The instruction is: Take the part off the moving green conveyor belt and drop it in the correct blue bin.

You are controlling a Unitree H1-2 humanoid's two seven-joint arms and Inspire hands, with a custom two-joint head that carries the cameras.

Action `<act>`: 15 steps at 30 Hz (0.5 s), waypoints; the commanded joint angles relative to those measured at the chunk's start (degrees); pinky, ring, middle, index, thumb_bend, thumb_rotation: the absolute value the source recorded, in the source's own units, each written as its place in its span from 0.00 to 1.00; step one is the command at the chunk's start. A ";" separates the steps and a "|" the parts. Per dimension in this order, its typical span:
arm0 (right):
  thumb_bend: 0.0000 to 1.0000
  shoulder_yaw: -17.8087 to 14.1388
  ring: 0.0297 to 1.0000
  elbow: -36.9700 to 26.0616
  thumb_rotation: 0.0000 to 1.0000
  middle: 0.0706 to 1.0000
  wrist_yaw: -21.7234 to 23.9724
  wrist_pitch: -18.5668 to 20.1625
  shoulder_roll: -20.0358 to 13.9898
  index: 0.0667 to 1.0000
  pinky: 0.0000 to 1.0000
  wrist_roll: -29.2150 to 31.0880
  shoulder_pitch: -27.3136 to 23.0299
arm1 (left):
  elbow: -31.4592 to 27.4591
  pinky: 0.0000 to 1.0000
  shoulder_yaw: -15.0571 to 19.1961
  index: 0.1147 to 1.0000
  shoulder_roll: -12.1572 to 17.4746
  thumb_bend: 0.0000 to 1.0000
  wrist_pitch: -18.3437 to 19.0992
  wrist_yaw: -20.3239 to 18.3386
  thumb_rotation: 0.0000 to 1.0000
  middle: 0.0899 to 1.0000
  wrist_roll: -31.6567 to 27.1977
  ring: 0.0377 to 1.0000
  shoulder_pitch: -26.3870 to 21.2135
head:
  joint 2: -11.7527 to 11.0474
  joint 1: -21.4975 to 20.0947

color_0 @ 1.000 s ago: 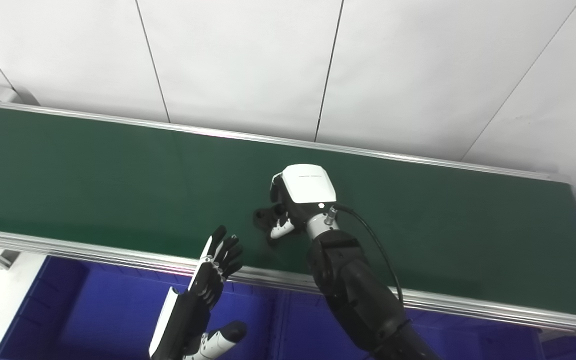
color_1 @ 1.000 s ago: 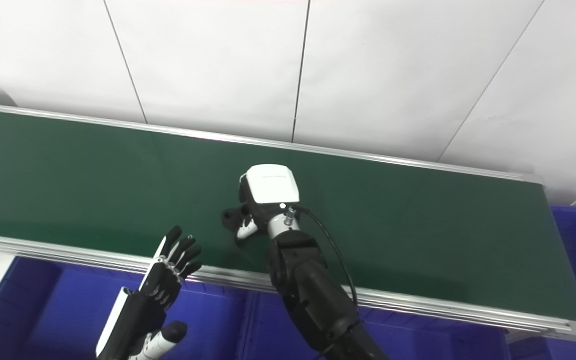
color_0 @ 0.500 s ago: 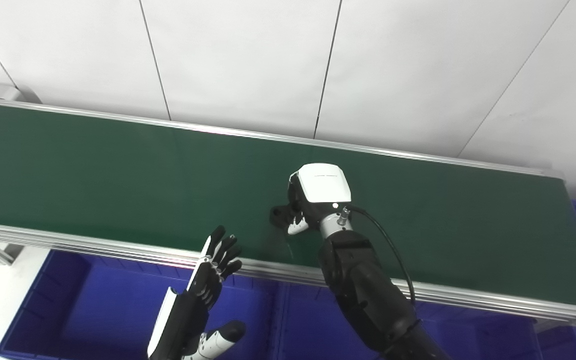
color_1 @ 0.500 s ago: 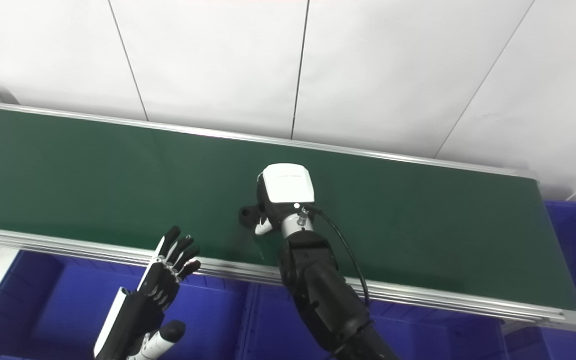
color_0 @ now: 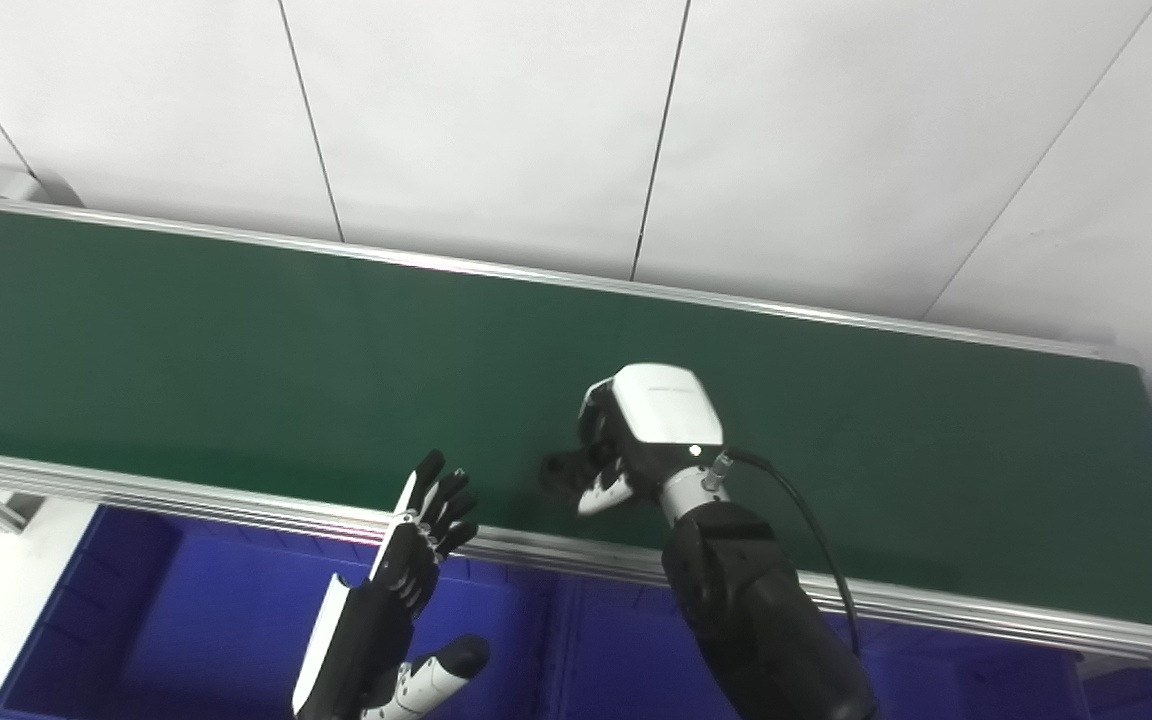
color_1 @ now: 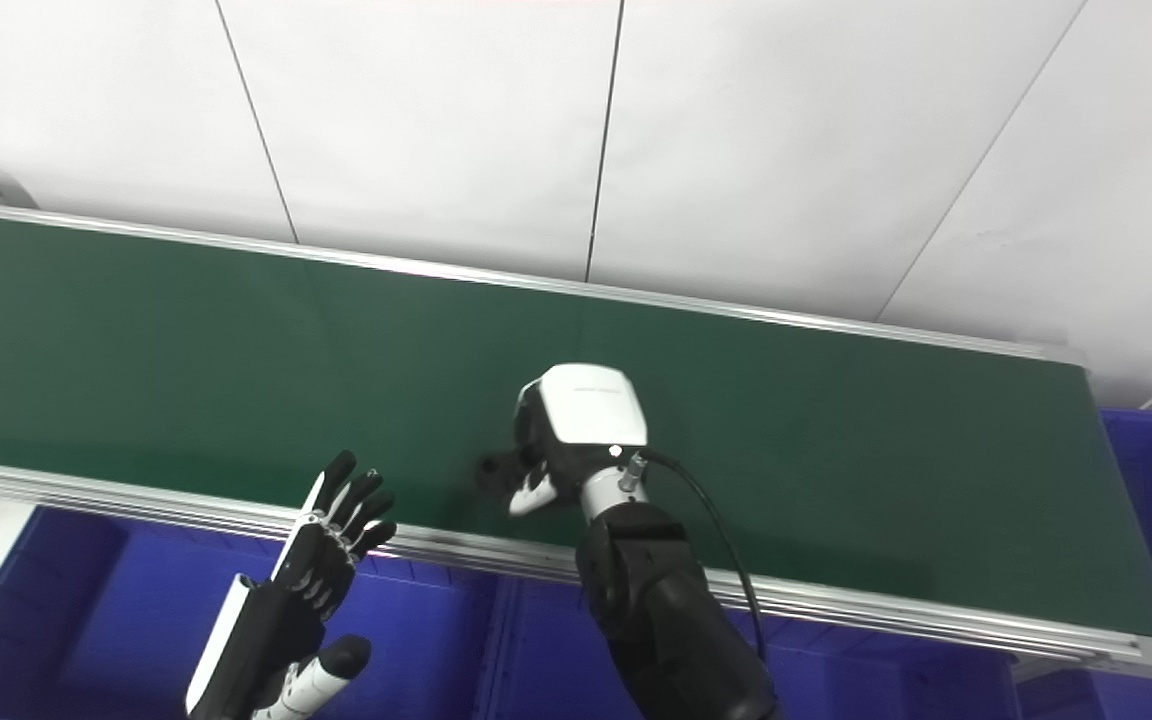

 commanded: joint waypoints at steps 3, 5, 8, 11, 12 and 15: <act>0.52 -2.86 0.29 -8.41 0.00 0.37 4.08 0.45 -1.32 0.49 0.23 -1.35 -0.93 | -0.54 0.90 0.40 1.00 0.18 0.71 -0.84 -0.11 0.72 0.96 -0.42 0.93 -0.46 | -0.09 -0.46; 0.52 -3.49 0.30 -10.95 0.00 0.37 5.15 -0.18 -2.07 0.50 0.24 -2.25 -0.47 | -0.44 0.90 0.55 1.00 0.39 0.71 -0.89 -0.16 0.73 0.96 -0.46 0.93 -0.53 | -0.16 -0.79; 0.52 -4.30 0.30 -14.55 0.00 0.36 7.91 -0.18 -2.73 0.49 0.24 -3.93 0.20 | -0.57 0.90 0.66 1.00 0.62 0.70 -0.56 -0.28 0.73 0.96 -0.65 0.93 -0.63 | -0.22 -1.32; 0.52 -4.99 0.29 -17.63 0.00 0.36 10.29 -0.59 -2.96 0.49 0.23 -5.49 1.14 | -0.92 0.90 0.71 1.00 0.83 0.70 0.08 -0.46 0.73 0.97 -0.86 0.94 -0.63 | -0.12 -1.66; 0.52 -5.15 0.29 -18.42 0.00 0.36 10.68 -1.03 -3.04 0.49 0.23 -5.90 1.57 | -1.02 0.90 0.72 1.00 0.87 0.70 0.21 -0.47 0.73 0.97 -0.89 0.94 -0.62 | -0.12 -1.66; 0.53 -5.15 0.24 -21.05 0.00 0.42 11.75 -2.45 -3.63 0.45 0.18 -7.36 3.81 | -1.33 0.91 0.76 1.00 1.15 0.70 0.48 -0.61 0.73 0.97 -1.19 0.94 -0.58 | 0.12 -2.23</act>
